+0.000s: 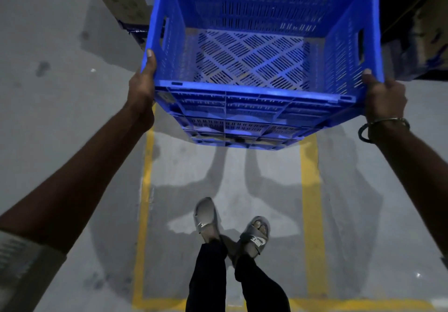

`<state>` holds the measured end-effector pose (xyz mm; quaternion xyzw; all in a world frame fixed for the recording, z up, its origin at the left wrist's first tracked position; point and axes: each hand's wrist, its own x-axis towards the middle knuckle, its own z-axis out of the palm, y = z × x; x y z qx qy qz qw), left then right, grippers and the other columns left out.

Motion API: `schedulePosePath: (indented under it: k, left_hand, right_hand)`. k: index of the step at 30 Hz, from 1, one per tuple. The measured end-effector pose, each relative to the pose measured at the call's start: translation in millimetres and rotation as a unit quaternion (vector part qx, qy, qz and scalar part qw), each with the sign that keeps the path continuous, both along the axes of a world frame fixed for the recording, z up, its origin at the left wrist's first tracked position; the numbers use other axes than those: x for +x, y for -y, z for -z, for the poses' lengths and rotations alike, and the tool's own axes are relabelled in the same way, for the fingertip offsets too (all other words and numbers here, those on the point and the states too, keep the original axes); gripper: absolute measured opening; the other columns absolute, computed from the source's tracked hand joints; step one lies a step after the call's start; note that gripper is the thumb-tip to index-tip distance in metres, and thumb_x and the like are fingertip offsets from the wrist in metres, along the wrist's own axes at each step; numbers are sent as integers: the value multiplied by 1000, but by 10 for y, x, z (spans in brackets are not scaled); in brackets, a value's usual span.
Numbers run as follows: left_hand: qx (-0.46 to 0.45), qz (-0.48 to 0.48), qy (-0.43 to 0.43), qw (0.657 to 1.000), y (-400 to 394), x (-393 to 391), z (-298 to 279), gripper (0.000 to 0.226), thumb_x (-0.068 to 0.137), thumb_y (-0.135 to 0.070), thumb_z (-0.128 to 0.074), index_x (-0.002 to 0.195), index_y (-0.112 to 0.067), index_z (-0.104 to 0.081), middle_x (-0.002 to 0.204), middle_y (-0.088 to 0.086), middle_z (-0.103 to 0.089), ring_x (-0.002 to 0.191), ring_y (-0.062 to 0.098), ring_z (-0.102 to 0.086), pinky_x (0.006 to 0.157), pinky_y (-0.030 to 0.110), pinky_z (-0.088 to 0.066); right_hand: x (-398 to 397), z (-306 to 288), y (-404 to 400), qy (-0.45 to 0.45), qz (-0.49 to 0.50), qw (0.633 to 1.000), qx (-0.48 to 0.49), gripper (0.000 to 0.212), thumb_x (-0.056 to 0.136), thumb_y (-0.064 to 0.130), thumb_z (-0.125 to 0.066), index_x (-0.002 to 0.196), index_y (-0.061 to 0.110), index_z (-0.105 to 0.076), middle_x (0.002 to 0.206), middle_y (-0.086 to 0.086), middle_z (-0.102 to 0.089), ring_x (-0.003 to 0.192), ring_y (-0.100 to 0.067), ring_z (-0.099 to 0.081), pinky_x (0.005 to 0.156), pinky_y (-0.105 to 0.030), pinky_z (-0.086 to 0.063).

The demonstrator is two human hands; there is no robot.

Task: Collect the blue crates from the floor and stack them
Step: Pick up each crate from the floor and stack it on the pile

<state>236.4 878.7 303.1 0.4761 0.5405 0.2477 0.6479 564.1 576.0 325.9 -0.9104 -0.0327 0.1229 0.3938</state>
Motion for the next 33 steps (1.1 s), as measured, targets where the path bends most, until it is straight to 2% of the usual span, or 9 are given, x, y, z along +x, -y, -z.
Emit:
schedulePosePath:
  k: [5, 9, 13, 18, 24, 27, 29, 31, 33]
  left_hand:
    - [35, -24, 8, 999, 20, 64, 2, 71, 85, -78, -58, 131, -26, -69, 120, -4, -78, 104, 17, -77, 90, 39, -63]
    - [22, -57, 6, 998, 72, 97, 6, 76, 75, -84, -61, 125, -27, -72, 116, -7, -79, 102, 15, -78, 92, 41, -62]
    - [20, -73, -15, 997, 58, 111, -3, 90, 60, -96, -63, 120, -30, -73, 115, -9, -79, 101, 13, -77, 93, 41, -62]
    - [43, -71, -23, 996, 80, 84, 8, 70, 67, -87, -65, 109, -31, -74, 114, -8, -79, 103, 14, -77, 96, 45, -61]
    - [56, -81, -36, 995, 128, 87, -61, 58, 76, -81, -63, 104, -31, -74, 110, -11, -79, 104, 12, -75, 101, 45, -58]
    - [52, -98, -37, 993, 387, 30, -98, 65, 79, -85, -56, 123, -36, -63, 122, -14, -71, 109, 7, -68, 104, 43, -52]
    - [41, -86, -21, 995, 617, -13, -78, 63, 93, -74, -52, 140, -33, -51, 134, -18, -63, 119, -1, -59, 112, 43, -43]
    - [52, -68, -25, 996, 899, -98, -45, 59, 102, -59, -52, 152, -30, -39, 130, -25, -58, 119, -10, -53, 115, 39, -38]
    - [54, -42, -38, 997, 1217, -242, 12, 65, 98, -53, -60, 153, -31, -36, 133, -18, -58, 124, -4, -54, 116, 40, -38]
  right_hand:
    - [3, -20, -104, 8, 42, 999, -19, 54, 85, 60, -57, 120, 21, -68, 118, -7, -67, 113, -26, -62, 98, -37, -47]
    - [-29, 26, -14, 26, 31, 999, -10, 43, 88, 57, -56, 106, 20, -70, 98, -5, -61, 106, -30, -61, 87, -35, -44]
    - [9, 75, -4, 27, 24, 999, -9, 47, 88, 58, -52, 111, 21, -68, 98, -5, -63, 104, -34, -61, 88, -39, -45]
    - [2, 157, -14, 44, 50, 998, -6, 53, 83, 64, -50, 107, 21, -68, 105, -10, -70, 102, -37, -61, 91, -41, -47]
    - [-40, 96, -33, 24, 61, 998, 8, 41, 89, 59, -53, 91, 19, -64, 88, -5, -62, 89, -31, -59, 77, -33, -40]
    - [-112, 98, 99, 0, 34, 997, 64, 41, 90, 63, -53, 98, 25, -64, 91, 2, -64, 92, -24, -59, 79, -29, -40]
    - [-261, 93, 247, -1, 34, 996, 85, 43, 91, 65, -53, 111, 28, -63, 97, 7, -65, 92, -15, -59, 81, -25, -40]
    - [-504, 164, 466, 4, 43, 994, 96, 44, 90, 65, -55, 116, 31, -62, 103, 8, -68, 96, -11, -60, 83, -25, -43]
    - [-828, 304, 745, 23, 40, 994, 104, 44, 89, 63, -59, 116, 28, -63, 107, 5, -71, 102, -10, -64, 88, -32, -50]
